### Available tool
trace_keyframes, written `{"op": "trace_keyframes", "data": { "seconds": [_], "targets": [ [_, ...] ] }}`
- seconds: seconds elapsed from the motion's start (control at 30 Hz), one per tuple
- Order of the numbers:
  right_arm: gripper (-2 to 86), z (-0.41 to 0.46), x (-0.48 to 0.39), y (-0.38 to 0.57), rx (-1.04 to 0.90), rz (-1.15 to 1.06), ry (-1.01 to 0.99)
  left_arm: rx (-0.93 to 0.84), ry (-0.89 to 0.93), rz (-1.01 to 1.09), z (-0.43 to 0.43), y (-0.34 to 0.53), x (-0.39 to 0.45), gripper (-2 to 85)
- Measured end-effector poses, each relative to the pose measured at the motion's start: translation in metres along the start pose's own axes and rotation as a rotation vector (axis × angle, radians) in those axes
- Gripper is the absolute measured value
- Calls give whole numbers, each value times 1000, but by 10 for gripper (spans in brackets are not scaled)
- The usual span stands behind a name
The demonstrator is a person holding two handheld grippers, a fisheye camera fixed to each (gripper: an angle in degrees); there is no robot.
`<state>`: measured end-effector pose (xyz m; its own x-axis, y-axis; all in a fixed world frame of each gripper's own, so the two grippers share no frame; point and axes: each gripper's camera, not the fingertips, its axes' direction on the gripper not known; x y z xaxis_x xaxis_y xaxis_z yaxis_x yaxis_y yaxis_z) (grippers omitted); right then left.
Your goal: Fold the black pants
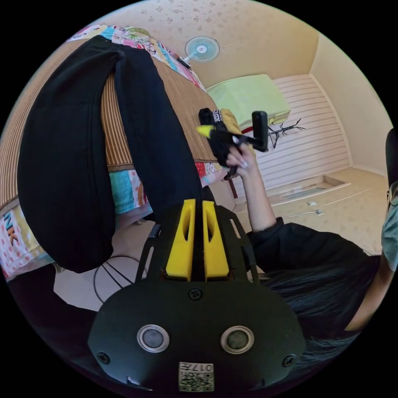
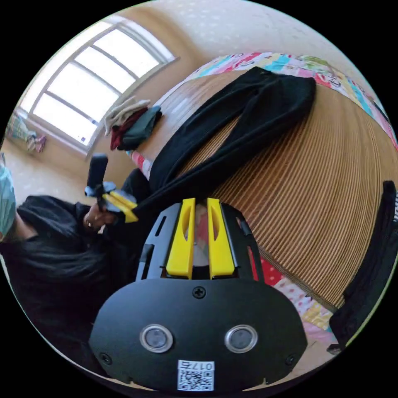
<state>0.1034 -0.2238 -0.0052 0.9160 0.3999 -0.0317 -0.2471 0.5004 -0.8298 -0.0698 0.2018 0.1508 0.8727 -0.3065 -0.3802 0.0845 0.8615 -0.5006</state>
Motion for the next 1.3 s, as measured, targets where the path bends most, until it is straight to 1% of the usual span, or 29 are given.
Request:
{"op": "trace_keyframes", "data": {
  "seconds": [0.03,0.1,0.13,0.17,0.2,0.27,0.33,0.4,0.43,0.47,0.5,0.53,0.57,0.6,0.67,0.73,0.8,0.83,0.87,0.9,0.93,0.97,1.0,1.03,1.07,1.13,1.23,1.3],
  "targets": [
    [101,-7,19,-13,64,48,-5,-2,9,-4,-2,-1,-2,35],
    [137,-21,101,-60,346,263,-85,-13,24,-14,-5,-3,-7,35],
    [140,-20,121,-67,431,319,-129,-21,38,-18,-8,-6,-9,34],
    [148,-11,160,-81,572,431,-240,-22,55,-18,-12,-9,-11,33],
    [156,6,192,-98,638,537,-317,-20,63,-16,-15,-10,-12,34],
    [158,35,223,-132,629,635,-304,-6,95,-11,-30,-16,-15,35],
    [136,61,235,-169,542,674,-216,7,125,-25,-42,-20,-22,32],
    [82,80,226,-213,484,649,-48,40,181,-52,-57,-20,-35,31],
    [69,82,220,-224,476,646,12,70,225,-77,-68,-18,-45,27],
    [51,83,200,-244,480,615,141,100,260,-97,-78,-15,-56,22],
    [41,80,171,-266,492,573,315,117,270,-107,-84,-13,-61,20],
    [39,81,152,-280,490,535,415,147,291,-127,-95,-9,-71,17],
    [34,89,110,-312,463,404,587,175,321,-142,-105,-5,-81,16],
    [33,105,67,-344,426,262,712,188,333,-154,-110,-3,-86,16],
    [32,125,13,-379,439,140,780,232,338,-205,-131,9,-105,19],
    [33,141,-30,-405,478,52,756,282,313,-253,-147,22,-121,22],
    [37,177,-67,-440,458,-58,685,309,272,-297,-161,33,-136,25],
    [38,187,-72,-448,441,-75,650,301,235,-339,-166,40,-146,27],
    [40,209,-74,-464,382,-93,548,290,199,-388,-168,47,-156,29],
    [36,229,-67,-478,311,-77,405,289,188,-407,-169,52,-160,31],
    [34,239,-62,-481,284,-65,329,303,189,-421,-170,59,-166,34],
    [32,255,-51,-484,241,-52,180,314,196,-432,-172,65,-170,37],
    [31,264,-44,-480,223,-92,33,314,193,-437,-172,66,-172,39],
    [32,266,-41,-475,226,-107,-16,316,177,-440,-174,67,-173,44],
    [35,265,-37,-463,248,-80,-44,322,148,-431,-176,66,-171,49],
    [43,258,-37,-437,273,-65,-24,358,107,-394,-184,62,-165,59],
    [65,242,-38,-376,239,-64,33,421,62,-281,-196,41,-154,74],
    [83,228,-39,-310,248,-37,89,436,9,-228,-198,21,-147,77]
  ]
}}
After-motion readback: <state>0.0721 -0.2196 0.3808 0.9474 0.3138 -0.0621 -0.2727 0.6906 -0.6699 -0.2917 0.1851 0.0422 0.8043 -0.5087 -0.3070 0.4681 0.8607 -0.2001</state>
